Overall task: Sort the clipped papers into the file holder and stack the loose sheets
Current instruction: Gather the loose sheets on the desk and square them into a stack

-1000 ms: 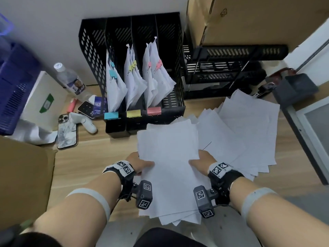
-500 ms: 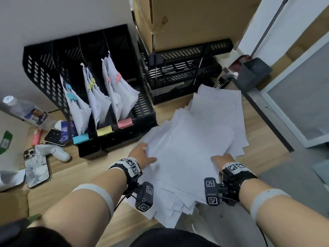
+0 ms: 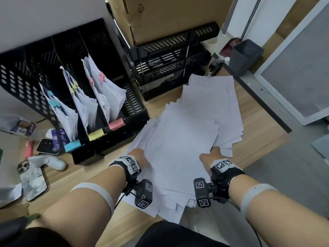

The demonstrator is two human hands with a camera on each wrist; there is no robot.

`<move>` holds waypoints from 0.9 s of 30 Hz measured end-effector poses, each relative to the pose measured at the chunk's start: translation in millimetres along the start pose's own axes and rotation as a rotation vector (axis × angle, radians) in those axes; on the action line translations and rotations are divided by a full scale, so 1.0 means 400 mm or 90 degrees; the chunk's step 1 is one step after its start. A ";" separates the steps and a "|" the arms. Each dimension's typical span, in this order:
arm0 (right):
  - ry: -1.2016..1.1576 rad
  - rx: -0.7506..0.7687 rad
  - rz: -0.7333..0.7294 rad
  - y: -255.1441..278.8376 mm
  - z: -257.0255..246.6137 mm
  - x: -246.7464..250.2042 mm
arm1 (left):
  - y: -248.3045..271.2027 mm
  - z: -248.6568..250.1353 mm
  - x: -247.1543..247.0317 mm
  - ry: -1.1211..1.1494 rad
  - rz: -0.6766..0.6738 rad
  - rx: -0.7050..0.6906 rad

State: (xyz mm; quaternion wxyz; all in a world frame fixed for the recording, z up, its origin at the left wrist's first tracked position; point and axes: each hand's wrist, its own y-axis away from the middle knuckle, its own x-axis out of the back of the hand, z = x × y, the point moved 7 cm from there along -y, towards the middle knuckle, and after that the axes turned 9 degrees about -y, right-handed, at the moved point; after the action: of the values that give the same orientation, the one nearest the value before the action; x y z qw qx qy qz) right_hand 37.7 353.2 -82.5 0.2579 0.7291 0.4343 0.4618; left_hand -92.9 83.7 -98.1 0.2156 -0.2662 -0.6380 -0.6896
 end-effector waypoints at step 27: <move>0.158 0.155 -0.169 0.049 0.025 -0.191 | 0.066 -0.129 0.100 0.107 0.176 -0.061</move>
State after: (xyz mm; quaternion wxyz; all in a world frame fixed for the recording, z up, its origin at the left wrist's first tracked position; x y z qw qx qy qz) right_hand 39.7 277.4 -105.9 0.1707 0.6290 0.6073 0.4544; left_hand -111.5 31.7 -54.6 0.3483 -0.3029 -0.5413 -0.7028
